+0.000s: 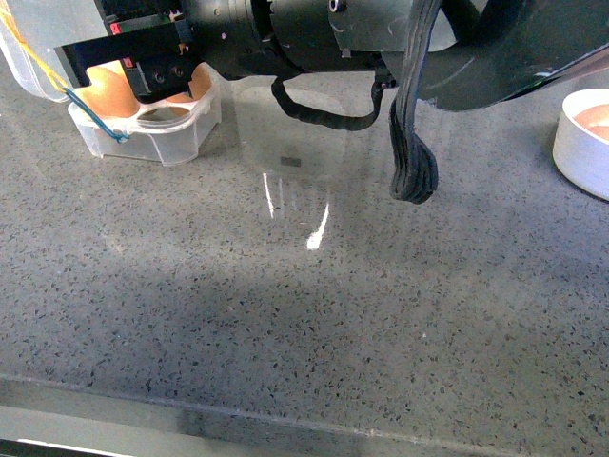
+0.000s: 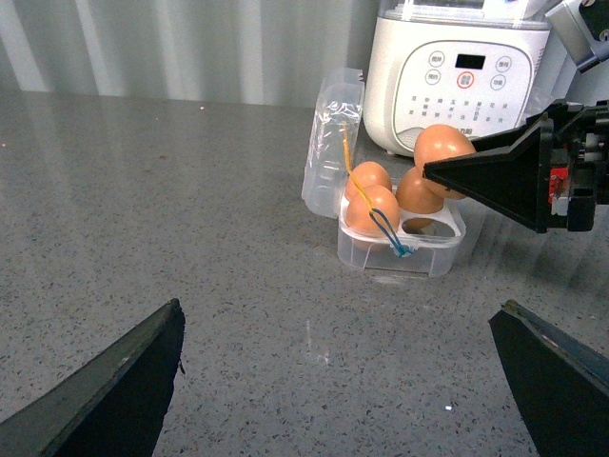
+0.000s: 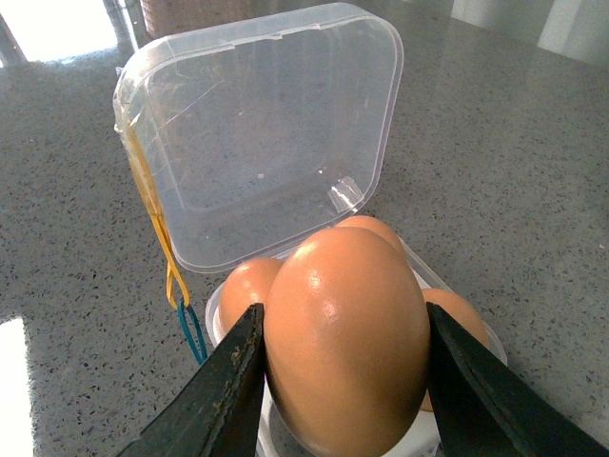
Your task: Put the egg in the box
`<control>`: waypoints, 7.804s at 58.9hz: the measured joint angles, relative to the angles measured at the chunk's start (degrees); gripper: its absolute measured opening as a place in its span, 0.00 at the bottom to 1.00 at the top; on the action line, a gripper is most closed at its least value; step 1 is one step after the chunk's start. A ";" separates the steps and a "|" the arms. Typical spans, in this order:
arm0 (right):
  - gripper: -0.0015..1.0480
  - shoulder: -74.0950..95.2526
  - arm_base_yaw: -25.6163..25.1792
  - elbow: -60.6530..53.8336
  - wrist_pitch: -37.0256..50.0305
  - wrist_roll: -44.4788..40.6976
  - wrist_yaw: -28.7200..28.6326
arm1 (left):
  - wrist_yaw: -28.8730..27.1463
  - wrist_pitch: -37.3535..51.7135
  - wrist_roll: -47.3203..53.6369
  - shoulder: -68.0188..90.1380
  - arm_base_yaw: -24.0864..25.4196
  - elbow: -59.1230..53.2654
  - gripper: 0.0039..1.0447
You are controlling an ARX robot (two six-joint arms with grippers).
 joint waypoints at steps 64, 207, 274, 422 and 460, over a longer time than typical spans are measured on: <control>0.93 -41.24 -25.90 -24.94 4.33 1.92 3.45 | 0.00 0.00 0.00 0.00 0.00 0.00 0.94; 0.03 -116.63 -38.05 -72.15 -31.39 3.26 18.82 | 0.02 0.00 0.00 -0.02 0.00 0.00 0.94; 0.93 -116.63 -38.05 -72.15 -31.39 3.39 18.84 | -7.23 -5.88 -1.75 2.62 -2.29 1.70 0.94; 0.93 -116.67 -38.03 -72.15 -31.39 3.39 18.84 | 9.75 17.77 -0.04 87.67 1.81 49.33 0.94; 0.93 -116.67 -38.03 -72.15 -31.39 3.39 18.84 | 5.60 14.82 -0.07 76.83 -1.29 46.45 0.94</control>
